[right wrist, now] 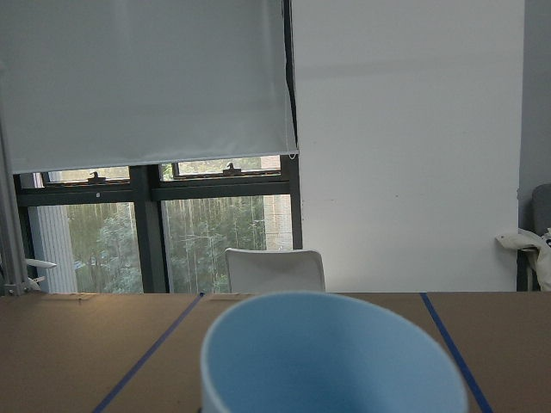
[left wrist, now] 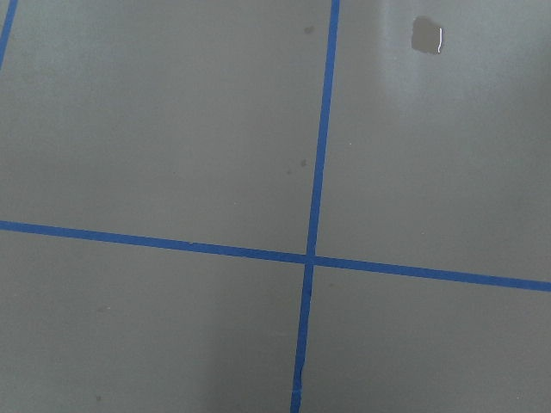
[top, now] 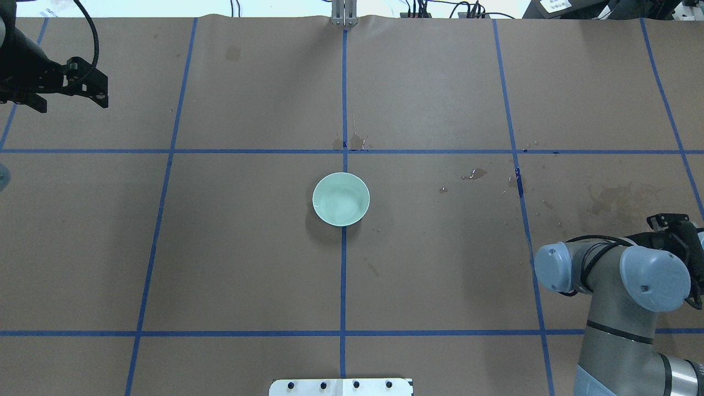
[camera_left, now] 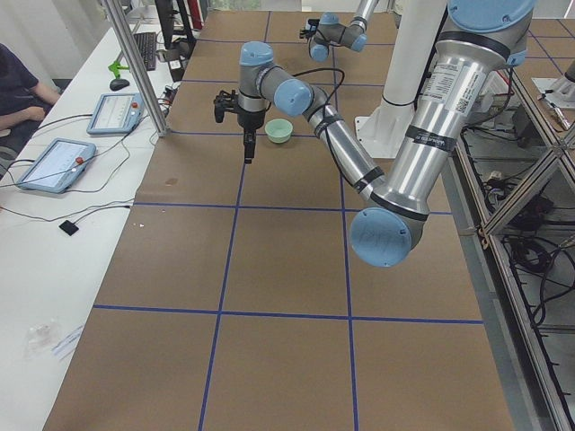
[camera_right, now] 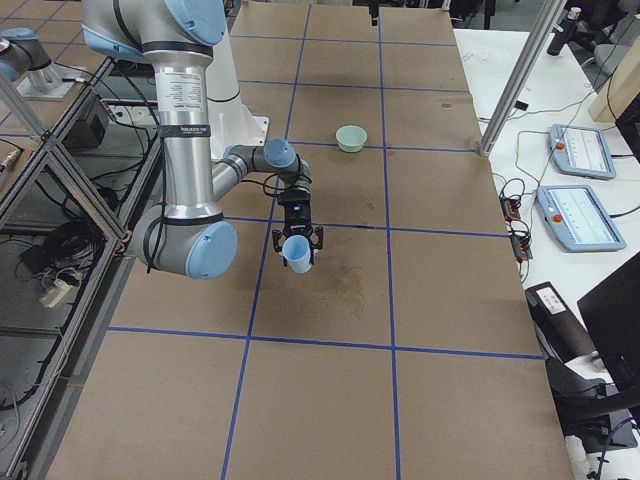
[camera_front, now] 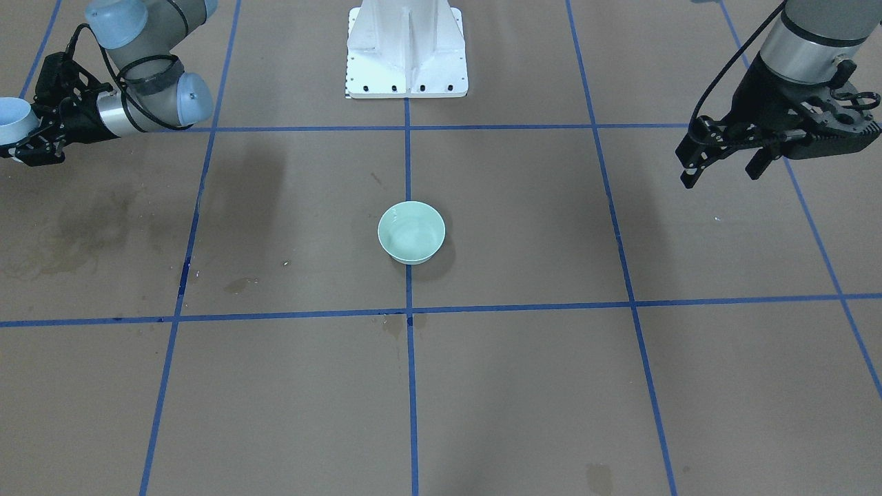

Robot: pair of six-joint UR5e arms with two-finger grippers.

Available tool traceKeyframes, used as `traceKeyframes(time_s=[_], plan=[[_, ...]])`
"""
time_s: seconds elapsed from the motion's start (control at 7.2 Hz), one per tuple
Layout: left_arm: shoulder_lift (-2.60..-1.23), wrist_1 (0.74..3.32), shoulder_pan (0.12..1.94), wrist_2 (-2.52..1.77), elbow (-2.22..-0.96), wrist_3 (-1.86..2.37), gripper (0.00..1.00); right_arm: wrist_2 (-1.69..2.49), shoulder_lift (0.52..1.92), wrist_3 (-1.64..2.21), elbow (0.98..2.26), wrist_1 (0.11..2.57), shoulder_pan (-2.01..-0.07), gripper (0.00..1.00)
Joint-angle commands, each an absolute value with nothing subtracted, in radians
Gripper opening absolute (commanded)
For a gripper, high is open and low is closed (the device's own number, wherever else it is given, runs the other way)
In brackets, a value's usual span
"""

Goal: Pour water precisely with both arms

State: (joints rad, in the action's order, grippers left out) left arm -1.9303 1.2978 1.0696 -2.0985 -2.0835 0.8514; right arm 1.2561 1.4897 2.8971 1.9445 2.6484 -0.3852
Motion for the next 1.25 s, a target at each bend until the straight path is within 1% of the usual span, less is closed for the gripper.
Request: traceKeyframes(time_s=[0.0, 0.69, 1.11], plan=[[-1.933, 1.296, 1.069, -2.097, -2.085, 0.851, 1.00, 1.302, 1.525, 2.980, 1.911, 2.646, -0.350, 0.00], [-1.933, 1.296, 1.069, -2.097, -2.086, 0.851, 1.00, 1.396, 1.525, 2.993, 1.892, 2.628, -0.261, 0.00], [-1.930, 1.296, 1.071, -2.097, -2.094, 0.851, 1.00, 1.394, 1.528, 2.889, 1.881, 2.562, -0.249, 0.00]])
